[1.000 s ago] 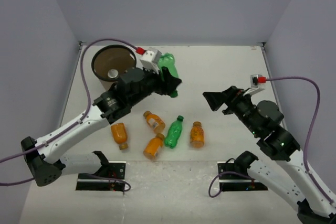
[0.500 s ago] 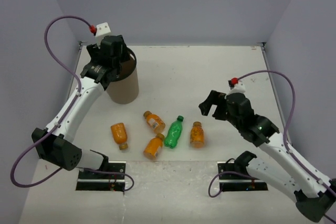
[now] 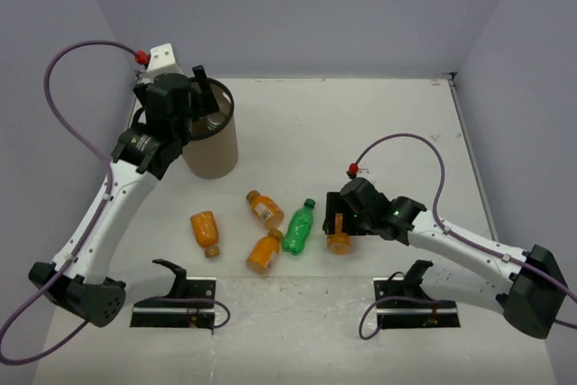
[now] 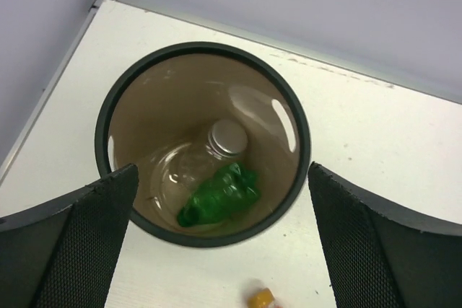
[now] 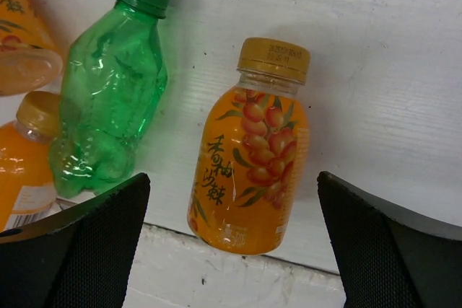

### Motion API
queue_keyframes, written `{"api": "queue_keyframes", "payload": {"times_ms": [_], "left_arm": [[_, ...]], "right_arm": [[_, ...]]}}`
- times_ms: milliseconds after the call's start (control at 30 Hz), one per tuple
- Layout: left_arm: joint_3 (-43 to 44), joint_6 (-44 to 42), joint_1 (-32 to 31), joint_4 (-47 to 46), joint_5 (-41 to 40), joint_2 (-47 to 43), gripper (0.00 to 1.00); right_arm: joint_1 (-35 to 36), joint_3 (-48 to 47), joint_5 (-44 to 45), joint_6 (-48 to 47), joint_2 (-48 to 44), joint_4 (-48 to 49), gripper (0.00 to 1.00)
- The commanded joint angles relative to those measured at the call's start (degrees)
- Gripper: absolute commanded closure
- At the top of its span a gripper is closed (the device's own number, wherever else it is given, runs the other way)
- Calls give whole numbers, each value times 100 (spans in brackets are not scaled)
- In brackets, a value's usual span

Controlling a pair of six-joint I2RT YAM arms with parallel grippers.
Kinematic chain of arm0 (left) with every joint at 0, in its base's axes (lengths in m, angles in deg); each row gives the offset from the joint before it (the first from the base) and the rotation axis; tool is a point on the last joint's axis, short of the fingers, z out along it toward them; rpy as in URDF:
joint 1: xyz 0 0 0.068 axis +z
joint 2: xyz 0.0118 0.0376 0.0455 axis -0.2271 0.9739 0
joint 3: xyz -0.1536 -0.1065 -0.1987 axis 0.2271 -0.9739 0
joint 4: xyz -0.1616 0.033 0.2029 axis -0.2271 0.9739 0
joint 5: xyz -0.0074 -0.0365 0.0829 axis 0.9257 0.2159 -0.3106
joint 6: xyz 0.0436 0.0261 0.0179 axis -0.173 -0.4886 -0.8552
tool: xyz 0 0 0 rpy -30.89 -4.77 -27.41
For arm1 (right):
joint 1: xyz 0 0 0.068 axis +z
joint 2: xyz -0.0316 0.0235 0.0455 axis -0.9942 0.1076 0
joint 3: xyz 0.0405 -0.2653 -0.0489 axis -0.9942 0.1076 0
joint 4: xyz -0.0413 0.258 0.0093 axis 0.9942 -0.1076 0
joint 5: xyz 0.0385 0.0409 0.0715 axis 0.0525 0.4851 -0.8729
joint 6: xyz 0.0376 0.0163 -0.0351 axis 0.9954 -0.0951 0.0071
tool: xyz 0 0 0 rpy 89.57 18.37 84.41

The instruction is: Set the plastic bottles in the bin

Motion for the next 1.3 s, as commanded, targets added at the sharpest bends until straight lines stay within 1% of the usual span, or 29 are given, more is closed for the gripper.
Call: {"api": "queue_keyframes", "payload": {"times_ms": [0, 33, 100, 133, 200, 233, 267, 300, 333, 367, 400, 467, 500, 533, 567, 600, 633, 667, 700, 733, 767, 800, 833, 900, 967, 1033, 1100, 1167, 1267], "left_arm": [[-287, -170, -121, 89, 488, -563, 0], [-357, -170, -129, 107, 567, -738, 0], [-560, -170, -147, 124, 735, -880, 0], [-630, -196, -156, 159, 848, -976, 0], [-692, -240, -156, 168, 1033, -1056, 0], [-736, -284, -156, 168, 1260, -1091, 0], [-762, -302, -164, 177, 1384, -1100, 0], [-780, -311, -165, 168, 1551, -1100, 0], [-850, -293, -182, 142, 1874, -1109, 0], [-885, -284, -217, 107, 2017, -1117, 0], [-938, -250, -252, 55, 2332, -1152, 0], [-1096, -188, -471, -200, 2676, -1205, 0], [-1166, -101, -594, -314, 2895, -1249, 0], [-1315, -65, -882, -672, 3393, -1258, 0], [-1386, -4, -1051, -884, 3685, -1267, 0], [-1552, 110, -1348, -1400, 4410, -1241, 0], [-1658, 172, -1473, -1701, 4861, -1223, 0], [-1755, 242, -1596, -2034, 5223, -1188, 0], [-1895, 295, -1719, -2290, 5827, -1118, 0], [-1966, 313, -1990, -2867, 6103, -1091, 0], [-2019, 331, -2141, -3151, 6323, -1056, 0], [-2098, 357, -2290, -3450, 6812, -969, 0], [-2142, 375, -2596, -4105, 7061, -925, 0], [-2169, 358, -2992, -4671, 7308, -811, 0], [-2195, 296, -3178, -4980, 7301, -775, 0], [-2256, 348, -3346, -5411, 7265, -731, 0], [-2265, 480, -3442, -5762, 7274, -617, 3], [-2248, 576, -3548, -5991, 7292, -494, 11], [-2169, 577, -3653, -5976, 7283, -336, 20]], "right_arm": [[86, 102, 15, 293, 334, 190, 1], [182, 110, -3, 311, 614, 209, 2], [279, 102, 137, 381, 897, 191, 7], [349, 110, 199, 442, 1142, 156, 12], [411, 84, 453, 548, 1363, 60, 21], [463, 58, 506, 592, 1538, -2, 34], [481, 49, 515, 601, 1575, 24, 44], [525, 32, 516, 601, 1575, 42, 58], [543, 14, 516, 610, 1427, 68, 79], [569, 5, 524, 627, 1295, 94, 100], [613, -21, 594, 619, 1128, 77, 100], [613, -74, 673, 462, 496, 94, 100], [613, -100, 735, 139, 233, 173, 100], [613, -109, 666, -82, -370, 261, 100], [613, -109, 621, -337, -715, 401, 100], [613, -66, 308, -905, -1076, 785, 100], [613, -4, 26, -1198, -1462, 1041, 100], [613, 75, -316, -1522, -2284, 1627, 100], [605, 302, -711, -2039, -2701, 1955, 100], [605, 426, -1698, -2244, -3097, 2245, 100], [605, 549, -2178, -2464, -3779, 2813, 100], [613, 707, -2548, -2510, -4030, 2993, 100], [605, 734, -2952, -2528, -4206, 3082, 100], [605, 569, -3201, -2598, -4331, 2987, 100], [605, 454, -3569, -2642, -4261, 2838, 100], [613, 278, -3685, -2695, -4077, 2697, 100], [605, 207, -3668, -2704, -3945, 2617, 100], [605, 225, -3598, -2712, -3883, 2643, 100], [605, 199, -3475, -2730, -3787, 2635, 100]]}}
